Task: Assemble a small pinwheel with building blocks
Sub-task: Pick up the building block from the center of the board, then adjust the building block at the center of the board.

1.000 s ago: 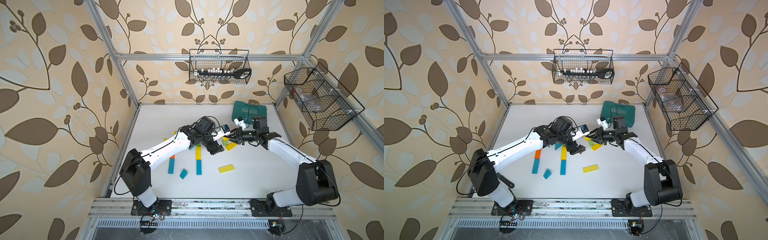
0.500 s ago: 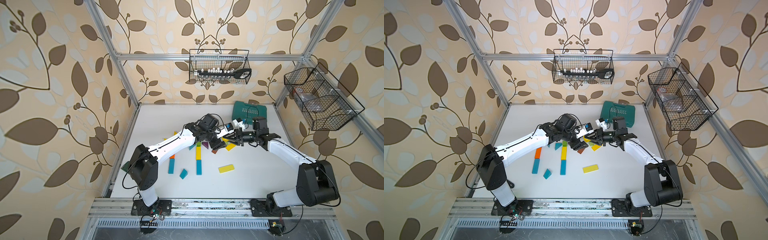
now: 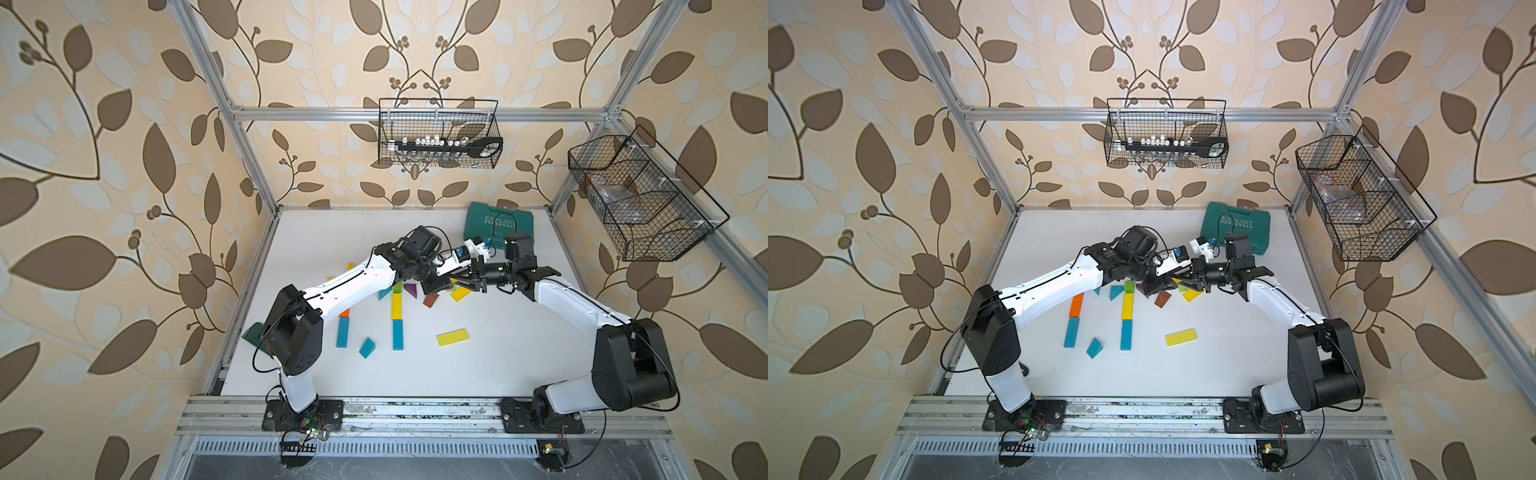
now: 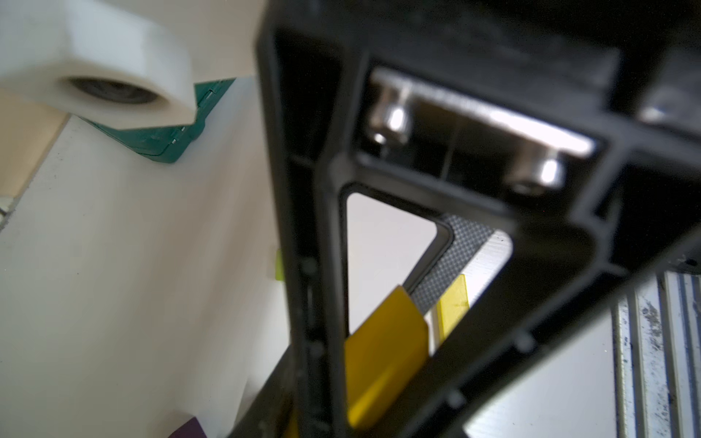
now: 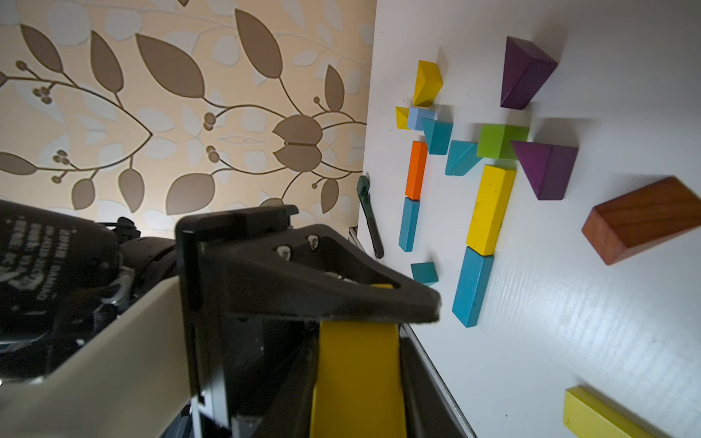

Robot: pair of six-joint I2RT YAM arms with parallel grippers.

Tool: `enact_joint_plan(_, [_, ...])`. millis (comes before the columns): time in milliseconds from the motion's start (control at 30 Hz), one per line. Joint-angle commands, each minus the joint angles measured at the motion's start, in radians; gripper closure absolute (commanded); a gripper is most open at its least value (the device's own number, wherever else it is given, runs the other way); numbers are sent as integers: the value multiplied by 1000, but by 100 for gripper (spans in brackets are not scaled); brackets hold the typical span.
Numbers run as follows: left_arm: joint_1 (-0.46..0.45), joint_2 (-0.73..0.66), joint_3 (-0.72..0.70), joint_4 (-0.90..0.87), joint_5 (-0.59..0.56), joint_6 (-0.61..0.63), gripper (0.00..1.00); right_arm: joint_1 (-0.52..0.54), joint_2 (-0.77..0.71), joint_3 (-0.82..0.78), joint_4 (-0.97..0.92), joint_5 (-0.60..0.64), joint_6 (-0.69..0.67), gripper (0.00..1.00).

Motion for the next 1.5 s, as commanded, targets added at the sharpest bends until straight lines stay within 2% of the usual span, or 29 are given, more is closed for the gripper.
enact_joint_plan(0, [-7, -5, 28, -13, 31, 9, 67, 3, 19, 14, -21, -9, -22, 82])
enact_joint_plan(100, [-7, -11, 14, -14, 32, 2, 69, -1, 21, 31, -42, 5, -34, 71])
enact_joint_plan(333, [-4, -17, -19, -9, -3, -64, 74, -49, 10, 46, -65, 31, -36, 65])
enact_joint_plan(533, [-2, -11, -45, 6, -4, -114, 77, -67, 10, 48, -76, 27, -50, 65])
enact_joint_plan(667, [1, 2, -41, -11, -52, -141, 78, -119, 9, 50, -175, 67, -115, 54])
enact_joint_plan(700, [4, 16, -30, -27, -73, -150, 78, -142, 7, 49, -234, 117, -156, 49])
enact_joint_plan(767, [11, 50, -2, -56, -136, -183, 78, -169, 2, 62, -395, 299, -269, 49])
enact_joint_plan(867, [22, 103, 41, -86, -193, -229, 79, -145, 8, 87, -530, 584, -366, 47])
enact_joint_plan(1067, [60, 234, 157, -150, -251, -297, 81, -36, 125, 146, -611, 906, -426, 43])
enact_joint_plan(1267, [83, 305, 223, -167, -260, -303, 82, 37, 277, 243, -613, 1010, -424, 38])
enact_joint_plan(1467, [90, 378, 292, -204, -260, -287, 81, 88, 369, 326, -603, 1031, -422, 36])
